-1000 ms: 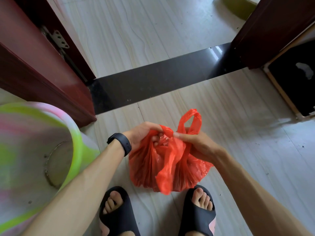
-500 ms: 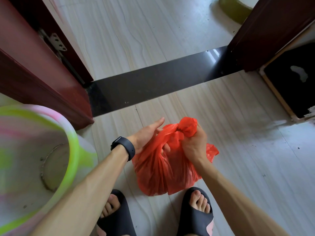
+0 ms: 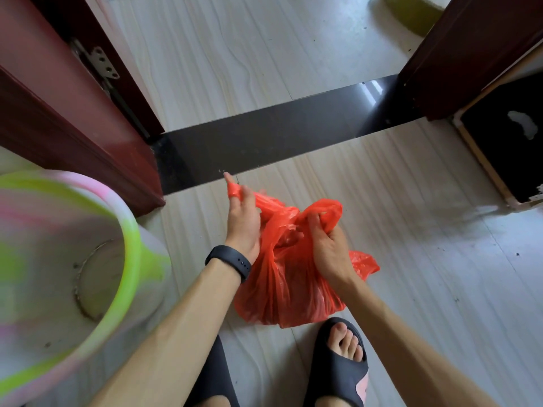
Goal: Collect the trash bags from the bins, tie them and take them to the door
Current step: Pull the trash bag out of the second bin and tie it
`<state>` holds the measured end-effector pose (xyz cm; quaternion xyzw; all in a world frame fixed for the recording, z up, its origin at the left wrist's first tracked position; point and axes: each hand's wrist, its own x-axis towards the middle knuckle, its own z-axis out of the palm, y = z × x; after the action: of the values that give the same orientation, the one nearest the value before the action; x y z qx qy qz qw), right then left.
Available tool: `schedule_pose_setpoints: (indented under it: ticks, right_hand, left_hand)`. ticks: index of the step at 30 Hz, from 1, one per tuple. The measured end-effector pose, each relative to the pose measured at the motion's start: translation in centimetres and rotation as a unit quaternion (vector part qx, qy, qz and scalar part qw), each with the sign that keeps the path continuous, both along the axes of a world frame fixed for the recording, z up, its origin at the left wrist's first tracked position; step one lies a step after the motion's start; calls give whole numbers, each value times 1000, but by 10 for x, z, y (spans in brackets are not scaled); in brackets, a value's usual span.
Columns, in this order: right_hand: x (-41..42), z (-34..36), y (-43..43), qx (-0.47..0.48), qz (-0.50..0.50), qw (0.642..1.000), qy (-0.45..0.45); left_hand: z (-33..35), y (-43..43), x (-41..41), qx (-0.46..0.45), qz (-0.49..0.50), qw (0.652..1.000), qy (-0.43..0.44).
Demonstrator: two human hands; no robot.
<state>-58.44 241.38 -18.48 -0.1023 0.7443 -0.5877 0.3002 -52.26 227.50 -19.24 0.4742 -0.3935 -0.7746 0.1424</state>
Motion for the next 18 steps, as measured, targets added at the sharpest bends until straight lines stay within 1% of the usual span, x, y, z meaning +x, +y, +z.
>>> schedule_pose_setpoints:
  ticks: [2, 3, 4, 5, 6, 7, 9, 11, 13, 16, 18]
  right_hand:
    - [1, -1, -3, -46, -74, 990, -111]
    - [2, 0, -4, -79, -105, 975, -178]
    - [1, 2, -5, -115, -136, 952, -250]
    - [-2, 7, -5, -157, -170, 918, -323]
    - [-6, 12, -5, -197, -202, 881, -381]
    - [-11, 16, -4, -228, -233, 851, -413]
    - [-25, 20, -1, -256, -300, 816, -422]
    - [-36, 18, 8, -250, -366, 802, -401]
    - [-43, 8, 26, -209, -397, 811, -376]
    - [-50, -4, 61, -138, -399, 838, -345]
    - [-54, -6, 77, -101, -396, 850, -333]
  left_hand:
    - [-1, -4, 2, 126, 88, 987, 38]
    - [-1, -5, 4, 171, 118, 977, 45]
    - [-1, -5, 6, 192, 140, 971, 37]
    - [2, -4, 6, 203, 151, 967, 36]
    - [3, -2, 6, 206, 162, 964, 38]
    - [7, 1, 6, 214, 166, 962, 46]
    - [11, 1, 5, 204, 173, 962, 52]
    - [13, -3, 8, 152, 158, 975, 27]
    - [14, -9, 12, 102, 137, 985, 13]
    - [13, -15, 22, 41, 92, 995, -17]
    - [9, -16, 29, 17, 78, 996, -40]
